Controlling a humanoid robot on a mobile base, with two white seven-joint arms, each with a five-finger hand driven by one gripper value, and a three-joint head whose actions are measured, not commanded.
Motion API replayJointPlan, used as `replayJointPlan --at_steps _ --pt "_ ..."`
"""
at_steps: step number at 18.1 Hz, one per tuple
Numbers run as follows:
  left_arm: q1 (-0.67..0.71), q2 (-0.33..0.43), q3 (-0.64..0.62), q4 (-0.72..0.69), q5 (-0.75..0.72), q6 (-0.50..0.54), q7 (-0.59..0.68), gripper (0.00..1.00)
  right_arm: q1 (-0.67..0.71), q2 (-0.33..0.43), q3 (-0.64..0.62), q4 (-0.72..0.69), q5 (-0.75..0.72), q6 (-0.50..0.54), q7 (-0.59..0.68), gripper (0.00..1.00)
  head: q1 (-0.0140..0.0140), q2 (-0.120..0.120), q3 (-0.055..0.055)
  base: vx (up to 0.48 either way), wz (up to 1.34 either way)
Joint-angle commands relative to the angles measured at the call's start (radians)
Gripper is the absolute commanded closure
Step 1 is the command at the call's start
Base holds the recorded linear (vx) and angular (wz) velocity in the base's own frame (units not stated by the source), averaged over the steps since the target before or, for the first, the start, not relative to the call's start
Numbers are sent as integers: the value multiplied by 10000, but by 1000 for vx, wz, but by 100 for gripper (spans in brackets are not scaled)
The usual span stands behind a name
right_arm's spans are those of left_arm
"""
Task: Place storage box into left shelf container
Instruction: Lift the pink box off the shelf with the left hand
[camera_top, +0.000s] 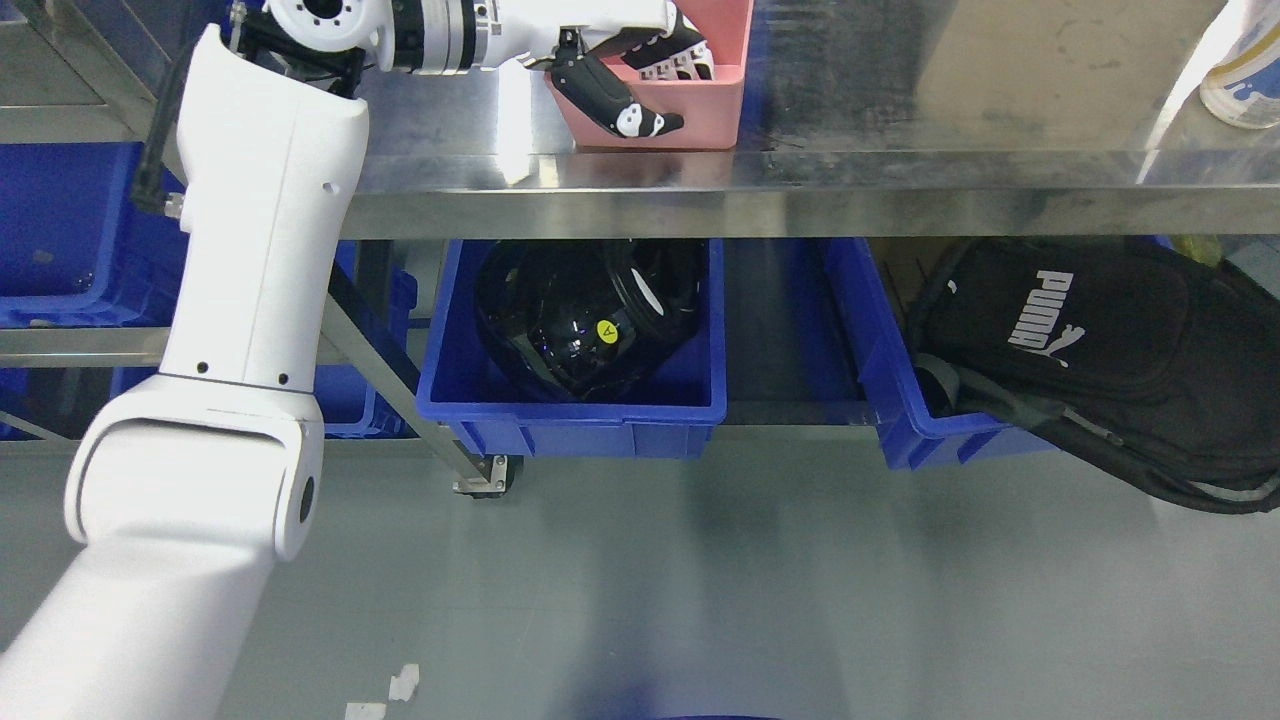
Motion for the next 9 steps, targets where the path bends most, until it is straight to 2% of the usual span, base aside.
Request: replayJointPlan --at_steps 1,3,5,7,9 --pt "233 70 2994 432 2101 -61 98 100 -31 -175 0 -174 -215 -9 -12 0 0 0 0 4 25" --pt "509 70 3010 326 3880 -76 282 100 -46 -175 0 -174 -215 -9 -13 0 0 0 0 3 21" --pt "709 70 3040 233 4987 -213 741 100 -46 -175 0 -174 -215 -9 -13 0 0 0 0 2 16" --pt "1167 70 2965 -194 6411 -657 1475 100 -31 -175 0 -174 -215 -9 -12 0 0 0 0 0 0" --pt "1551 70 2827 -852 7061 -1101 2486 100 -31 -175 0 -174 -215 -9 -12 0 0 0 0 0 0"
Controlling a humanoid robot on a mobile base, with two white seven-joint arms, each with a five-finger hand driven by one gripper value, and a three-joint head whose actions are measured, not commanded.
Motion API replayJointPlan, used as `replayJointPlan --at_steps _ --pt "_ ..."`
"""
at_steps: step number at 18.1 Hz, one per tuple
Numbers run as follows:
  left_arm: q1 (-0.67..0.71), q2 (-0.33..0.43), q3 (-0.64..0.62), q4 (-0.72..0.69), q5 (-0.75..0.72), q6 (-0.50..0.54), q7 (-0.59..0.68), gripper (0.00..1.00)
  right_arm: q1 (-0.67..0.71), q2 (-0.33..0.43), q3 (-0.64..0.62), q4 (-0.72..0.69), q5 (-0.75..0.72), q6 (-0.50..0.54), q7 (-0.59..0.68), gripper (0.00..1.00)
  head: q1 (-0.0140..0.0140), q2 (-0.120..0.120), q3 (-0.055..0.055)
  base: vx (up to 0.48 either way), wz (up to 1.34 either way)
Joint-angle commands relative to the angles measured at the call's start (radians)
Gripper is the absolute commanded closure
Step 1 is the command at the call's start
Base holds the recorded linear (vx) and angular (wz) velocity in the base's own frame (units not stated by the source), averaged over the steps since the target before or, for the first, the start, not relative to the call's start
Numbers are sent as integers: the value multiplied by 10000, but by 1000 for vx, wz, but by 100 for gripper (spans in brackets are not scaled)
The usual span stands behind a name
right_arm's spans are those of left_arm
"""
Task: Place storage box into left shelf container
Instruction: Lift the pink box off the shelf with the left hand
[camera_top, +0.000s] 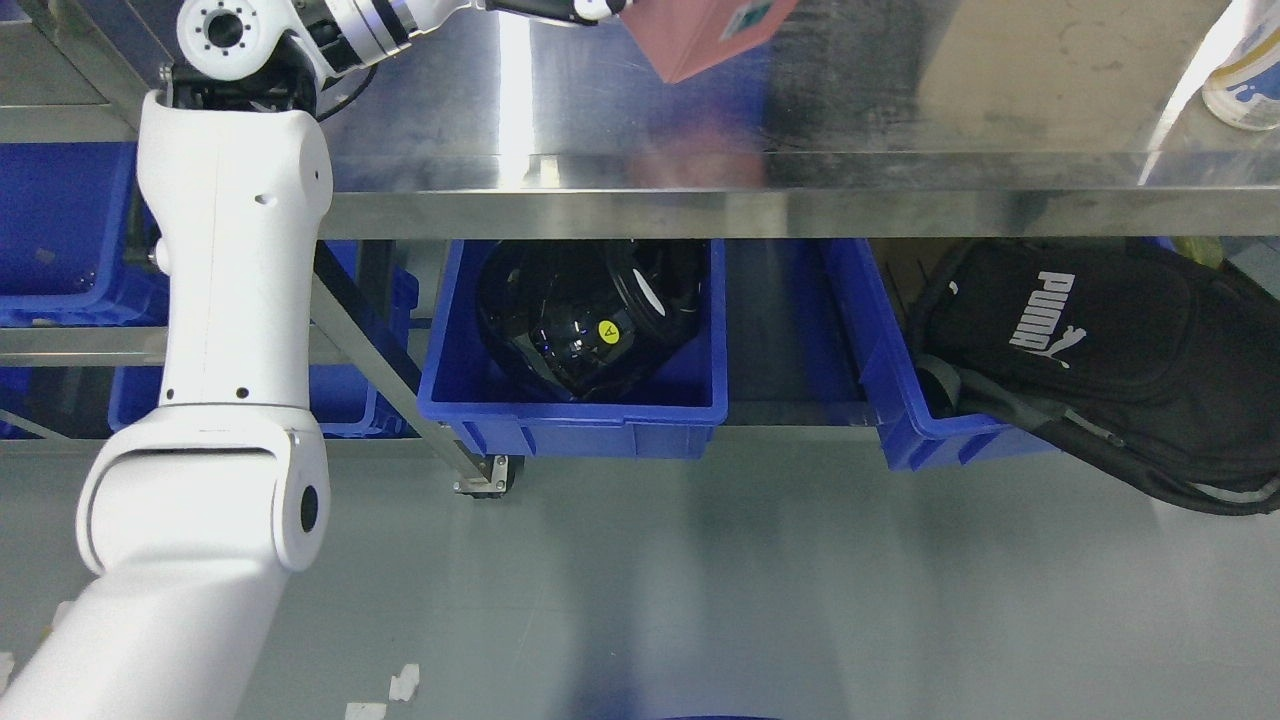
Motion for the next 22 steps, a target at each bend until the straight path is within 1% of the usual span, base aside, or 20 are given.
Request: replayJointPlan --at_steps 1,3,4,5,7,8,9,10,12,16,19,22 --pt "1007 129 965 -1243 2723 -896 1725 99 -30 -175 0 -174 -215 -1 -65 0 0 0 0 0 0" --pt "1604 129 339 -2177 2723 -1663 3379 98 -46 -175 0 -174 -215 -1 -65 0 0 0 0 0 0" --pt "2078 129 -120 -2941 2723 -1773 4648 97 -46 -175 0 -174 -215 -1 -65 0 0 0 0 0 0" --pt "2523 129 -596 -3693 2723 -1759 5739 96 -46 -175 0 -174 -215 -16 -65 0 0 0 0 0 0" --pt "3596 129 -1990 -5365 2723 -1759 8223 97 -31 -175 0 -174 -215 -17 -65 0 0 0 0 0 0" --pt "3905 129 -2482 -5995 2723 -1759 9328 96 -46 -175 0 -174 -215 -1 -65 0 0 0 0 0 0" --pt "4166 129 -2973 -6563 2708 -1743 10068 97 -31 -175 0 -174 -215 -1 -49 0 0 0 0 0 0" --pt "4548 129 -3479 -6979 2723 -1743 10197 97 -46 -175 0 -174 -215 -16 -64 0 0 0 0 0 0" --pt "5300 129 -4019 -7426 2708 -1758 10184 97 -46 -175 0 -174 -215 -17 -64 0 0 0 0 0 0" --pt "6299 129 -3976 -7734 2708 -1912 9863 97 -31 -175 0 -174 -215 -1 -65 0 0 0 0 -5 26" --pt "6698 129 -3960 -7796 2708 -2019 9479 97 -46 -175 0 -174 -215 -1 -65 0 0 0 0 -62 39" --pt "7036 129 -3960 -7781 2708 -2035 9478 96 -46 -175 0 -174 -215 -1 -64 0 0 0 0 -100 108"
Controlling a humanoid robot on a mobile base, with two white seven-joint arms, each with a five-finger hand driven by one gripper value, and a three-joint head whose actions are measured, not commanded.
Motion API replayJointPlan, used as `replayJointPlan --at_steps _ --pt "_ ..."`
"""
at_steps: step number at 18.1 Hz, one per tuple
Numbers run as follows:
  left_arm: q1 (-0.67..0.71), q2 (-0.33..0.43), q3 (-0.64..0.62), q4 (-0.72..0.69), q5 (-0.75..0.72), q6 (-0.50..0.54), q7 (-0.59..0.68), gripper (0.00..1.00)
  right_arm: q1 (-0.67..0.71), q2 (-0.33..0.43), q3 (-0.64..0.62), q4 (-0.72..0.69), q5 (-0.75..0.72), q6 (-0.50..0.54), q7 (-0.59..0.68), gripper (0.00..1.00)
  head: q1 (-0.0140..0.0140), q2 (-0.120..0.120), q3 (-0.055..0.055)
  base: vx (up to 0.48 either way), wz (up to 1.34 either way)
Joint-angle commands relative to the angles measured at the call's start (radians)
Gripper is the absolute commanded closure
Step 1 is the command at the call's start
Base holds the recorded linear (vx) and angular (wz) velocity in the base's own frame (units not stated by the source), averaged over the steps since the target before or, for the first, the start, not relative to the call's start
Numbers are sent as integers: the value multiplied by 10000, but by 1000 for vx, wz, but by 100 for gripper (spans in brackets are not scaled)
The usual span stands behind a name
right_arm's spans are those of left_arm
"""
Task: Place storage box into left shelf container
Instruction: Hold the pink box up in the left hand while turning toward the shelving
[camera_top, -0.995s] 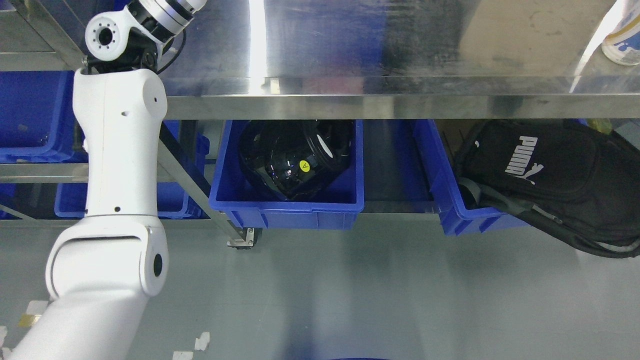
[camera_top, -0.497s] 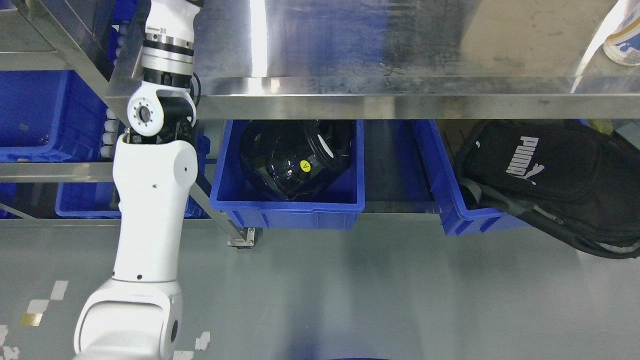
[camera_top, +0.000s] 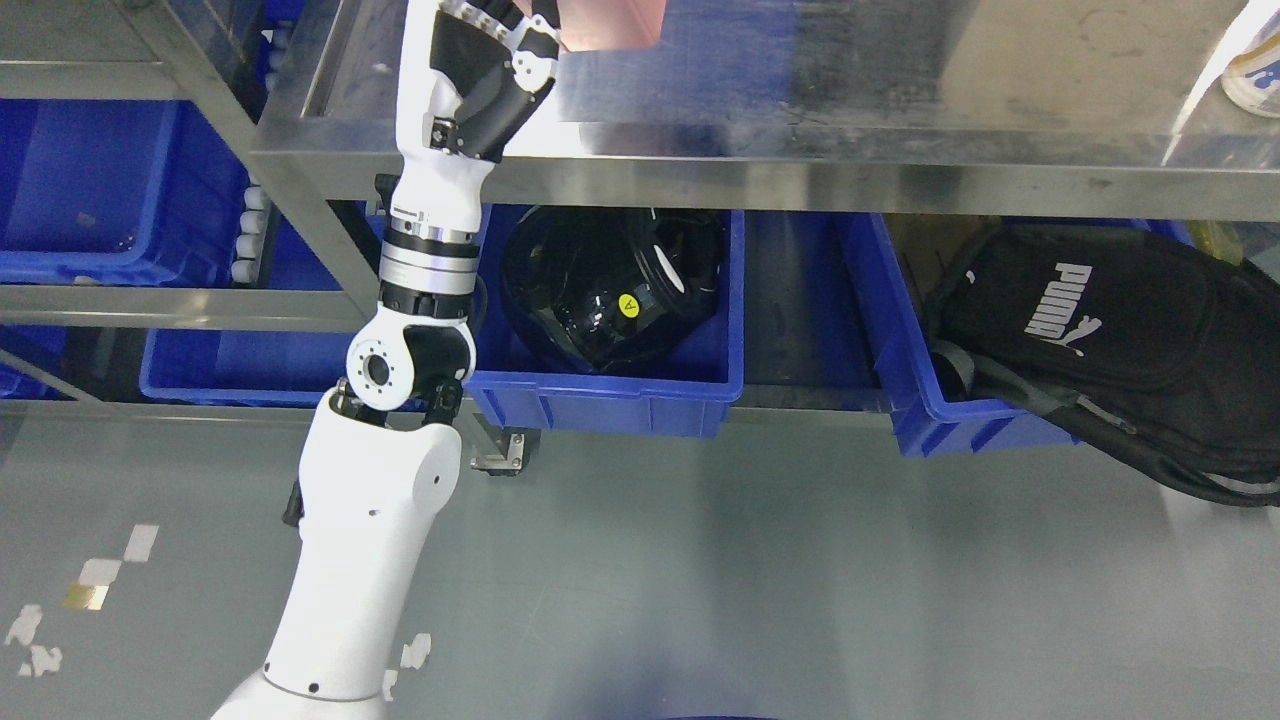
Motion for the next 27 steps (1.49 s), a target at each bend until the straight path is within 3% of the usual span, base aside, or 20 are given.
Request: replayJointPlan --at_steps 1,8,15,22,27 --pt "1091 169 -983 -1663 33 -33 -69 96 -48 -175 0 -175 -215 -3 39 0 0 0 0 -111 133" --pt "2103 169 -1106 -1663 33 -324 -99 96 -48 -175 0 -175 -215 -3 39 0 0 0 0 -109 674" --pt "4020 169 -540 -1601 18 -493 -253 96 -48 -175 0 -175 -215 12 39 0 0 3 0 -20 1328" --pt "4835 169 565 -1402 18 -478 -268 96 -48 -175 0 -175 -215 -3 54 0 0 9 0 185 1214" --pt "4988 169 582 -1402 18 -493 -283 96 -33 -175 0 -175 -215 -3 39 0 0 9 0 307 600"
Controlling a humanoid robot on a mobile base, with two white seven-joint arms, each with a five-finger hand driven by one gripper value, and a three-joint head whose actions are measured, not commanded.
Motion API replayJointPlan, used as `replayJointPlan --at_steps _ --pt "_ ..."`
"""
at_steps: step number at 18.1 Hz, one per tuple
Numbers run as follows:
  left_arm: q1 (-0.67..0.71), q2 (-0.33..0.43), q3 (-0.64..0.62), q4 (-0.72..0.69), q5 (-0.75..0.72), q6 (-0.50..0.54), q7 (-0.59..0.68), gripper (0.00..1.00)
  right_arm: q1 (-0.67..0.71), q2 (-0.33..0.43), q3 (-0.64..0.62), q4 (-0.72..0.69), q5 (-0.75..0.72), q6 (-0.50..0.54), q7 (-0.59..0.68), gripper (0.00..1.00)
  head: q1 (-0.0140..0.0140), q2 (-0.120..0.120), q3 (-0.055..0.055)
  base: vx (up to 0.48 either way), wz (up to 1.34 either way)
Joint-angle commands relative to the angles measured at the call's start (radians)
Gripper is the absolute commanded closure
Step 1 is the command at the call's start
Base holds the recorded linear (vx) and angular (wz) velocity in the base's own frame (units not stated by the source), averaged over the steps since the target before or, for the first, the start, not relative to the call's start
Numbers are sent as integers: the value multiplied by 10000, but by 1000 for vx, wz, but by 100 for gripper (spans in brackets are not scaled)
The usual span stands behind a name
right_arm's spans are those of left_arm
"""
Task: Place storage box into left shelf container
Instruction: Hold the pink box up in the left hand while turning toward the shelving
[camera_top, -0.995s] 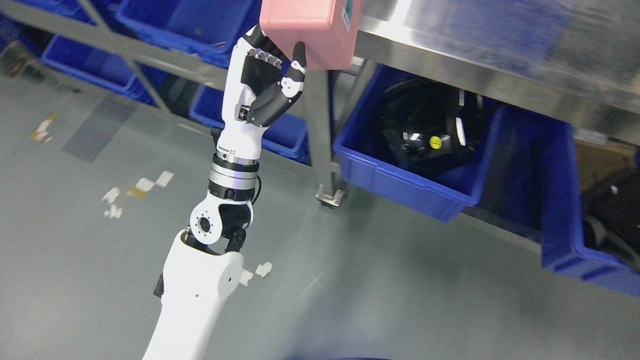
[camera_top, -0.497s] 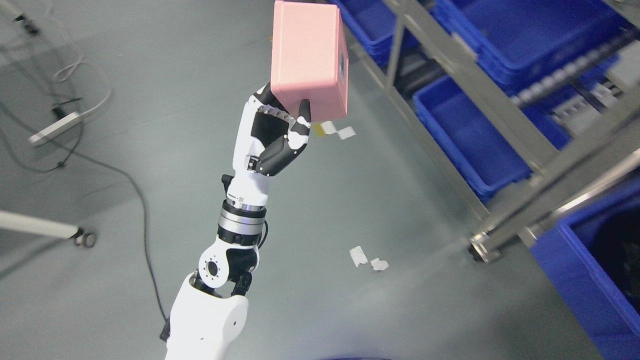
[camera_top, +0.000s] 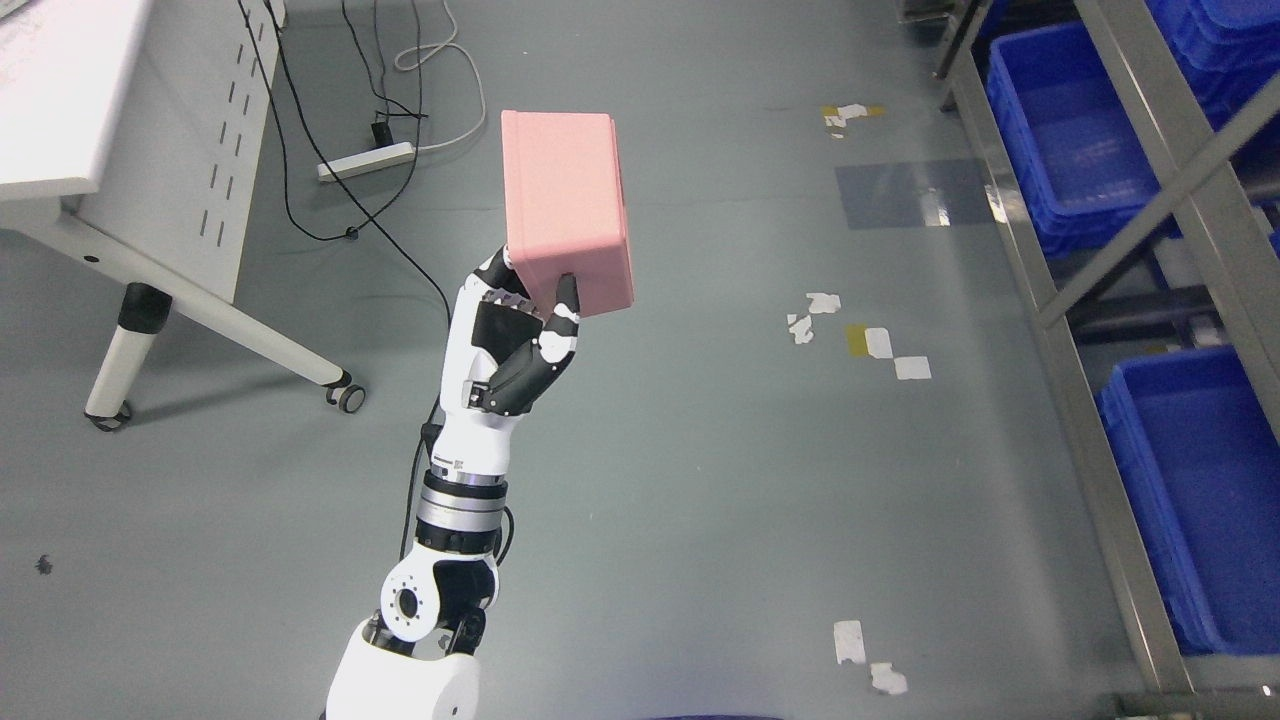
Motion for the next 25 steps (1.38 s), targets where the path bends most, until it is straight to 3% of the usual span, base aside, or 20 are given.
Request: replayJointPlan --at_steps 1,11,25 --pt "346 175 471 -9 -1 -2 -17 96 -43 -175 0 -174 -215 4 -38 0 0 0 0 363 338" --pt "529 175 393 98 -1 -2 -262 96 -28 -175 0 -174 -215 5 -38 0 0 1 0 446 33" --pt "1112 175 102 788 -1 -230 -768 95 -44 -175 0 -174 -215 5 -38 0 0 2 0 578 -62"
